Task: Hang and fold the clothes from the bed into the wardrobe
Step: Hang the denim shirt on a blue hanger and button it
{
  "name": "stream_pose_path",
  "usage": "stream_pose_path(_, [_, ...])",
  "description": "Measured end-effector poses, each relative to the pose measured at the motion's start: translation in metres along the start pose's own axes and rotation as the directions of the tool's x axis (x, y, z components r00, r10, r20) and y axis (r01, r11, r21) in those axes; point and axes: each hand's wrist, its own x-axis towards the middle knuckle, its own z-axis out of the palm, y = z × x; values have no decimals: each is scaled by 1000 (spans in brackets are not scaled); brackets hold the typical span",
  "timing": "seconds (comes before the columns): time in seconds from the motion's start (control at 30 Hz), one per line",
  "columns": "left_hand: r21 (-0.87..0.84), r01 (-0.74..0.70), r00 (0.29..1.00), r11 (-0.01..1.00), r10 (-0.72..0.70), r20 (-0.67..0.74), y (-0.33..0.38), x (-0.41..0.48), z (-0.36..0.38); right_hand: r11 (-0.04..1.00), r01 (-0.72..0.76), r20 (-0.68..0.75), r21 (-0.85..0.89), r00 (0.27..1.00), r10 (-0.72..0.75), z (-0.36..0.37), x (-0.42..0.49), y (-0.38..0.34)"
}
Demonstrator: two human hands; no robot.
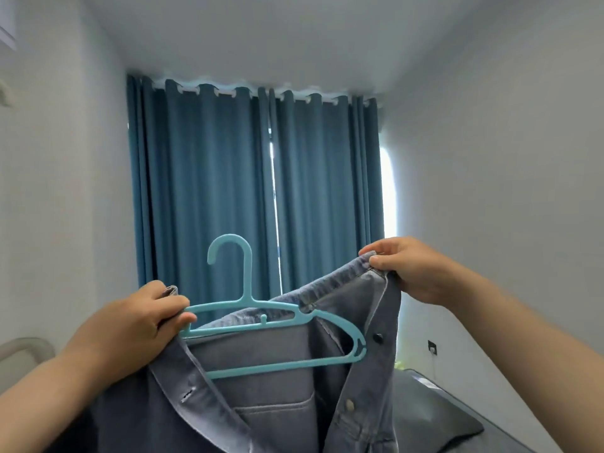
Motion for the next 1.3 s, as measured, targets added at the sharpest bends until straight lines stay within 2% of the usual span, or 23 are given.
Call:
stream_pose_path(0.07, [63,-29,999,998,31,-26,1,1,-2,999,5,40,52,999,-7,2,-3,-10])
stream_pose_path(0.2, [49,-15,996,999,19,-82,-3,7,-16,987,65,102,-148,993,-51,-6,-13,-26])
stream_pose_path(0.27, [77,-18,997,997,24,-71,-3,12,-23,979,71,137,-193,990,-45,-12,-18,-34])
stream_pose_path(0.37, [143,-34,999,989,37,-16,4,20,-29,989,43,163,-139,986,-20,-11,-26,-46])
stream_pose_path(0.53, [98,-23,998,995,29,-61,54,30,-29,988,3,81,154,997,-16,52,-36,-50])
stream_pose_path(0.6, [92,-3,995,996,12,-103,75,32,-27,988,70,28,137,997,-75,87,-43,-39])
stream_pose_path(0.7, [71,77,987,994,-66,-149,82,24,-31,958,260,3,119,965,-262,99,-51,-29])
stream_pose_path(0.73, [43,96,981,994,-87,-173,80,18,-32,934,354,-5,51,935,-354,93,-52,-25])
stream_pose_path(0.77, [9,113,976,994,-109,-190,77,13,-32,870,475,-46,-132,874,-484,84,-52,-20])
stream_pose_path(0.8, [-20,120,972,993,-122,-199,77,9,-33,714,545,-28,-439,786,-617,76,-51,-16])
stream_pose_path(0.83, [-40,125,970,991,-130,-204,77,6,-33,500,521,49,-692,725,-687,70,-51,-12])
stream_pose_path(0.87, [-44,117,967,992,-124,-222,77,4,-32,344,475,137,-810,724,-676,67,-49,-8])
stream_pose_path(0.9, [-40,114,966,993,-120,-229,77,3,-31,324,425,182,-845,799,-573,67,-49,-8])
stream_pose_path(0.93, [-40,100,968,994,-106,-229,77,2,-29,378,396,211,-837,871,-444,66,-51,-9])
stream_pose_path(0.97, [-58,75,974,995,-86,-210,76,1,-26,449,377,245,-810,913,-326,65,-51,-7])
stream_pose_path(1.03, [-277,63,994,959,-84,-63,69,2,-23,540,385,293,-748,922,-251,57,-52,-2])
stream_pose_path(1.07, [-422,126,992,898,-102,79,64,3,-23,591,379,289,-712,925,-246,53,-55,1])
stream_pose_path(1.1, [-489,217,967,845,-116,229,59,4,-25,639,365,280,-677,931,-236,49,-60,3])
stream_pose_path(1.13, [-481,282,927,830,-107,360,52,5,-25,683,349,267,-642,936,-228,46,-65,5])
stream_pose_path(1.17, [-388,316,873,866,-106,476,44,4,-25,713,330,250,-618,943,-219,42,-70,6])
stream_pose_path(1.23, [-162,267,768,950,-108,631,41,5,-27,730,307,221,-610,951,-215,36,-79,7])
stream_pose_path(1.3, [-4,204,673,979,-137,727,47,3,-20,706,313,223,-635,950,-220,32,-86,8])
